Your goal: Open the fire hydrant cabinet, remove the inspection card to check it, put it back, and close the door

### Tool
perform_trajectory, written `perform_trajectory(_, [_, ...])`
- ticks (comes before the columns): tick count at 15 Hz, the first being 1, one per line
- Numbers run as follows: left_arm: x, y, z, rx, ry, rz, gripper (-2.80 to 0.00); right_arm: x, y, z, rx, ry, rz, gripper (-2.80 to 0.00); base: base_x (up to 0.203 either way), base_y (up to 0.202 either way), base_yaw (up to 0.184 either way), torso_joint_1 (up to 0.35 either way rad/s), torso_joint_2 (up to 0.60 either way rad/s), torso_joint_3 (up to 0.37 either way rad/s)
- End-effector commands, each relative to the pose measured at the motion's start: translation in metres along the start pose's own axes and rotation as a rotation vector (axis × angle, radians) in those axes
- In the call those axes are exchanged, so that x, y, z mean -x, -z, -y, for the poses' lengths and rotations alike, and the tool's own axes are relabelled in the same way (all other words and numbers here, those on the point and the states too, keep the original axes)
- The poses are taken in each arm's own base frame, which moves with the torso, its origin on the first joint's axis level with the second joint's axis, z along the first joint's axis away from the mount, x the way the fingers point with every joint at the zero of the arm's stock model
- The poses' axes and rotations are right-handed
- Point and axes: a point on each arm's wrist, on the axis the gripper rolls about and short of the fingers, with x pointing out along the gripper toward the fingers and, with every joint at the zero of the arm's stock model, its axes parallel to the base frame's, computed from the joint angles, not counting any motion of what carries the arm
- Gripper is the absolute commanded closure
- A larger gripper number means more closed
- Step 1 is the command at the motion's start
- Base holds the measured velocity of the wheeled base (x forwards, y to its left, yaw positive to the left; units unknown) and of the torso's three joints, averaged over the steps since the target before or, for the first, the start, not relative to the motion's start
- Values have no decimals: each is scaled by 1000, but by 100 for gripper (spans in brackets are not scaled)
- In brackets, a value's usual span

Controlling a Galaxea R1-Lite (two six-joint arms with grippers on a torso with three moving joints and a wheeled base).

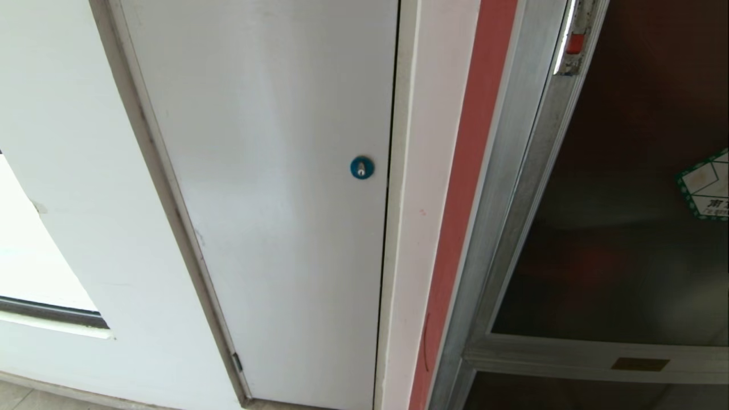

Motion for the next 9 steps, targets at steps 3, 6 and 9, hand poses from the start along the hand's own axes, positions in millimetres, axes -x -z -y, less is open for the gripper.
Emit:
perform_trajectory(3, [-1,4,0,0,1,-14,0,0,1,0,-1,0,-3,0,0,0,0,0,0,0])
perform_trajectory(6, [-1,3,0,0,1,-12,0,0,1,0,1,0,-3,0,0,0,0,0,0,0])
perform_trajectory(9, [-1,4,0,0,0,-14,0,0,1,0,2,0,-3,0,0,0,0,0,0,0])
